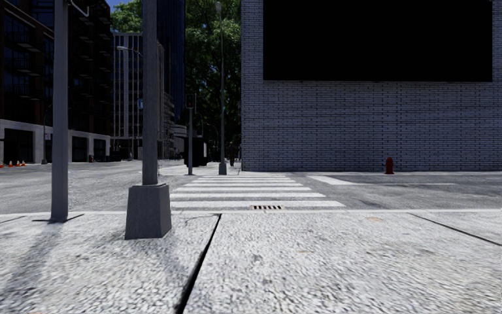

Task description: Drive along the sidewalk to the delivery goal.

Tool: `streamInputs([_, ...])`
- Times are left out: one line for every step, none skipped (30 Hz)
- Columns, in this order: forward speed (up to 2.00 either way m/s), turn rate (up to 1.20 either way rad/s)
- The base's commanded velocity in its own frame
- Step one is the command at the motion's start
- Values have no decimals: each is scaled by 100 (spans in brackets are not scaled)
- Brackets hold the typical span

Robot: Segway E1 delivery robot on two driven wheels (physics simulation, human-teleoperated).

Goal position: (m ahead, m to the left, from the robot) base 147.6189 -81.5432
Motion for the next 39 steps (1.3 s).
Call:
streamInputs([200, 0])
streamInputs([200, 0])
streamInputs([200, 0])
streamInputs([200, 0])
streamInputs([200, 0])
streamInputs([200, 0])
streamInputs([200, 0])
streamInputs([200, 0])
streamInputs([200, 0])
streamInputs([200, 0])
streamInputs([200, 0])
streamInputs([200, 0])
streamInputs([200, 0])
streamInputs([200, 0])
streamInputs([200, 0])
streamInputs([200, 0])
streamInputs([200, 0])
streamInputs([200, 0])
streamInputs([200, 0])
streamInputs([200, 0])
streamInputs([200, 0])
streamInputs([200, 0])
streamInputs([200, 0])
streamInputs([200, 0])
streamInputs([200, 0])
streamInputs([200, 0])
streamInputs([200, 0])
streamInputs([200, 0])
streamInputs([200, 0])
streamInputs([200, 0])
streamInputs([200, 0])
streamInputs([200, 0])
streamInputs([200, 0])
streamInputs([200, 0])
streamInputs([200, 0])
streamInputs([200, 0])
streamInputs([200, 0])
streamInputs([200, 0])
streamInputs([200, 0])
